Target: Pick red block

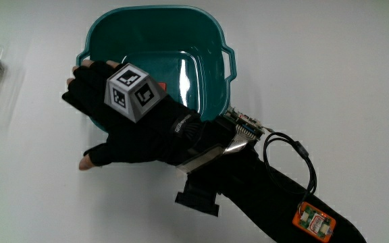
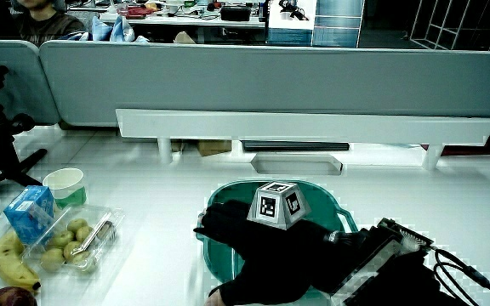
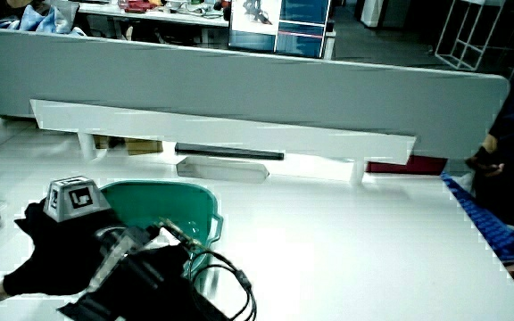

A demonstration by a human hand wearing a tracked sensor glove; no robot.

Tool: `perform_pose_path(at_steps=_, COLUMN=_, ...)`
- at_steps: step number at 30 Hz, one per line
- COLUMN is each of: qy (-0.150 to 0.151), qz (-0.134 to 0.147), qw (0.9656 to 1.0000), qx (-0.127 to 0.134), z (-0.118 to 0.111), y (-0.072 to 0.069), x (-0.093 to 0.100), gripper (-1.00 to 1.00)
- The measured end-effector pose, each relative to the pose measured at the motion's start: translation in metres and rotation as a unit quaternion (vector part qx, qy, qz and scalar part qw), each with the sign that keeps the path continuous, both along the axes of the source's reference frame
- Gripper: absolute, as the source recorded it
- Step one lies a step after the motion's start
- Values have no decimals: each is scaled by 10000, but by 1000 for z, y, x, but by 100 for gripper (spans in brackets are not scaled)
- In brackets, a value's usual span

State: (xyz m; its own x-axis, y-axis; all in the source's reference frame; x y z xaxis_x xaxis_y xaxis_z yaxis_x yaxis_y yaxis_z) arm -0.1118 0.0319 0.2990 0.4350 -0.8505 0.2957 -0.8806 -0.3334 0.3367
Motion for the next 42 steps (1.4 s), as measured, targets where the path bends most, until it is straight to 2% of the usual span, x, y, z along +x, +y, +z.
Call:
perform_pose_path(at_steps=1, qy=102, qz=24, qw=9998, qx=-162, z=7, y=-2, x=-1, gripper=0)
perform_pose_path(at_steps=2, qy=-118, qz=124, qw=9999, qx=13, z=-4, y=-6, x=3, gripper=0)
perform_pose_path(at_steps=3, qy=-81, qz=172, qw=9998, qx=40, z=-2, y=-8, x=3, gripper=0)
perform_pose_path(at_steps=4, qy=14, qz=41, qw=10000, qx=-27, z=10, y=-9, x=0, gripper=0)
perform_pose_path(at_steps=5, qy=-82, qz=188, qw=9996, qx=-210, z=5, y=-14, x=3, gripper=0)
perform_pose_path(at_steps=6, qy=-132, qz=301, qw=9993, qx=-169, z=4, y=-17, x=5, gripper=0)
perform_pose_path(at_steps=7, qy=129, qz=231, qw=9992, qx=-286, z=19, y=-19, x=1, gripper=0)
perform_pose_path(at_steps=8, qy=-12, qz=208, qw=9975, qx=-673, z=19, y=-24, x=4, gripper=0)
perform_pose_path(at_steps=9, qy=-19, qz=346, qw=9980, qx=-531, z=18, y=-28, x=5, gripper=0)
perform_pose_path(at_steps=10, qy=-18, qz=312, qw=9963, qx=-802, z=26, y=-32, x=5, gripper=0)
perform_pose_path(at_steps=11, qy=-47, qz=408, qw=9971, qx=-634, z=19, y=-36, x=8, gripper=0)
perform_pose_path(at_steps=12, qy=306, qz=268, qw=9951, qx=-902, z=37, y=-39, x=5, gripper=0)
perform_pose_path(at_steps=14, qy=405, qz=282, qw=9933, qx=-1046, z=48, y=-46, x=6, gripper=0)
perform_pose_path(at_steps=15, qy=286, qz=452, qw=9925, qx=-1097, z=46, y=-51, x=9, gripper=0)
perform_pose_path(at_steps=16, qy=190, qz=507, qw=9920, qx=-1136, z=41, y=-55, x=13, gripper=0)
perform_pose_path(at_steps=17, qy=229, qz=591, qw=9924, qx=-1054, z=44, y=-58, x=15, gripper=0)
perform_pose_path(at_steps=18, qy=211, qz=700, qw=9929, qx=-943, z=37, y=-62, x=19, gripper=0)
perform_pose_path(at_steps=19, qy=108, qz=787, qw=9927, qx=-909, z=33, y=-65, x=22, gripper=0)
perform_pose_path(at_steps=21, qy=253, qz=873, qw=9916, qx=-921, z=41, y=-71, x=24, gripper=0)
perform_pose_path(at_steps=24, qy=286, qz=985, qw=9891, qx=-1058, z=45, y=-80, x=29, gripper=0)
perform_pose_path(at_steps=28, qy=346, qz=1228, qw=9872, qx=-956, z=52, y=-90, x=34, gripper=0)
perform_pose_path(at_steps=29, qy=332, qz=1217, qw=9865, qx=-1043, z=54, y=-93, x=36, gripper=0)
perform_pose_path(at_steps=30, qy=320, qz=1254, qw=9846, qx=-1178, z=57, y=-96, x=38, gripper=0)
perform_pose_path(at_steps=31, qy=308, qz=1313, qw=9844, qx=-1128, z=58, y=-99, x=40, gripper=0)
perform_pose_path(at_steps=33, qy=351, qz=1395, qw=9817, qx=-1246, z=65, y=-105, x=43, gripper=0)
perform_pose_path(at_steps=34, qy=403, qz=1525, qw=9803, qx=-1191, z=66, y=-108, x=46, gripper=0)
perform_pose_path(at_steps=35, qy=484, qz=1541, qw=9785, qx=-1286, z=70, y=-110, x=48, gripper=0)
perform_pose_path(at_steps=36, qy=435, qz=1550, qw=9775, qx=-1364, z=73, y=-112, x=50, gripper=0)
perform_pose_path(at_steps=38, qy=392, qz=1714, qw=9761, qx=-1277, z=75, y=-115, x=55, gripper=0)
perform_pose_path(at_steps=39, qy=395, qz=1732, qw=9743, qx=-1383, z=79, y=-118, x=57, gripper=0)
perform_pose_path(at_steps=42, qy=371, qz=1883, qw=9702, qx=-1479, z=83, y=-123, x=63, gripper=0)
